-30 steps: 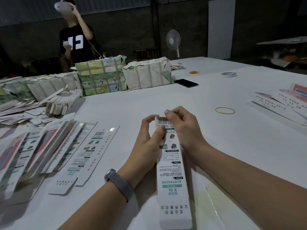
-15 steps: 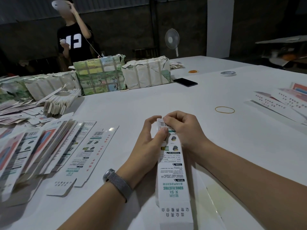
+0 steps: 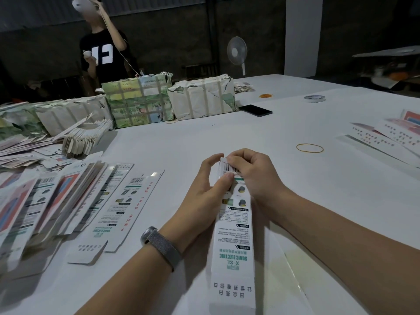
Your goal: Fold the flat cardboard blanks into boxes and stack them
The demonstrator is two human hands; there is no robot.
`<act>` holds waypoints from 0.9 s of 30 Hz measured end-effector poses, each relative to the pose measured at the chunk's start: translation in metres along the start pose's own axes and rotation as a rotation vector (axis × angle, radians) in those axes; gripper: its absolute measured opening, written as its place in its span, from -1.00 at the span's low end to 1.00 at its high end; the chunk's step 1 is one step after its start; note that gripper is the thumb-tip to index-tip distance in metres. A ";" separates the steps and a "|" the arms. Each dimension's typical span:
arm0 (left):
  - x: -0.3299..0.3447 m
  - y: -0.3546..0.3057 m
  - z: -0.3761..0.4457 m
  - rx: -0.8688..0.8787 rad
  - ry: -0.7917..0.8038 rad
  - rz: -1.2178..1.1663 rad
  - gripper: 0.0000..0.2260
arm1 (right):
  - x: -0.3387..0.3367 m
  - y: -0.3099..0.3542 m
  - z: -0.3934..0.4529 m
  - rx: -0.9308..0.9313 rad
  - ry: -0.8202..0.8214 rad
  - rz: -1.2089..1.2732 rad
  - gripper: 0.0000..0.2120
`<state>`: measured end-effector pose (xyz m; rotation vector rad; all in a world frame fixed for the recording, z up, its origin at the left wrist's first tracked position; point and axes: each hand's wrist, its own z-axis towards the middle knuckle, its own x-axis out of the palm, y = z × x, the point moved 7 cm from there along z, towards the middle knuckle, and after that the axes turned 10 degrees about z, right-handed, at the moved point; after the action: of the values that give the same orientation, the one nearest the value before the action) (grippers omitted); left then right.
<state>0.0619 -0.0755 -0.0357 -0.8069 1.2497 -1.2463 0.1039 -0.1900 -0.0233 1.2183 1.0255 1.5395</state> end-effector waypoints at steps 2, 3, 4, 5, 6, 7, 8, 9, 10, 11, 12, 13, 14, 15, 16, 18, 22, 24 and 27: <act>0.000 0.001 0.000 0.003 0.005 -0.010 -0.68 | 0.001 0.000 0.000 0.012 0.003 0.012 -0.83; 0.000 0.002 0.001 0.004 0.010 -0.014 -0.68 | 0.001 0.000 0.000 0.016 0.001 0.016 -0.84; 0.000 0.003 0.001 0.005 0.015 -0.015 -0.67 | 0.001 0.000 0.000 0.018 -0.004 0.021 -0.83; 0.000 0.003 0.001 0.006 0.017 -0.013 -0.65 | 0.001 0.001 0.000 0.021 -0.009 0.027 -0.83; 0.000 0.003 0.001 0.009 0.017 -0.009 -0.64 | 0.001 0.001 0.000 0.023 -0.014 0.034 -0.82; 0.000 0.002 0.001 0.012 0.017 -0.006 -0.63 | 0.001 0.001 -0.001 0.025 -0.016 0.041 -0.82; 0.000 0.002 0.001 0.014 0.021 -0.005 -0.62 | 0.002 0.001 -0.001 0.025 -0.015 0.046 -0.81; 0.001 0.001 0.000 0.013 0.025 -0.006 -0.62 | 0.002 0.002 -0.002 0.024 -0.012 0.045 -0.81; 0.001 0.000 0.000 0.012 0.031 -0.007 -0.61 | 0.002 0.003 -0.002 0.021 -0.006 0.042 -0.81; 0.001 0.000 -0.001 0.011 0.036 -0.005 -0.61 | 0.002 0.003 -0.003 0.017 0.001 0.044 -0.81; 0.001 0.000 -0.001 0.010 0.040 0.000 -0.60 | 0.003 0.004 -0.003 0.012 0.008 0.053 -0.80; 0.001 -0.001 -0.002 0.010 0.042 0.008 -0.60 | 0.004 0.005 -0.004 0.008 0.018 0.066 -0.79; 0.001 -0.001 -0.002 0.010 0.040 0.019 -0.59 | 0.004 0.005 -0.004 0.005 0.029 0.077 -0.79; 0.000 -0.001 -0.002 0.010 0.035 0.031 -0.60 | 0.005 0.006 -0.005 0.003 0.041 0.088 -0.78; 0.000 0.000 -0.002 0.011 0.031 0.042 -0.62 | 0.006 0.006 -0.005 0.006 0.050 0.101 -0.78; 0.000 0.000 -0.002 0.008 0.027 0.049 -0.67 | 0.006 0.004 -0.006 0.023 0.054 0.155 -0.77; -0.001 0.001 -0.001 0.002 0.006 0.014 -0.76 | 0.006 -0.001 -0.009 0.034 0.035 0.230 -0.81; -0.002 0.000 0.000 0.014 -0.025 -0.011 -0.80 | 0.007 -0.004 -0.011 0.046 0.040 0.270 -0.85; -0.006 -0.001 0.000 0.035 -0.083 -0.051 -0.83 | 0.011 -0.007 -0.011 0.059 0.068 0.306 -0.94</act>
<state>0.0627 -0.0701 -0.0332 -0.8617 1.1440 -1.2598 0.0928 -0.1783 -0.0288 1.4231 0.9668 1.8058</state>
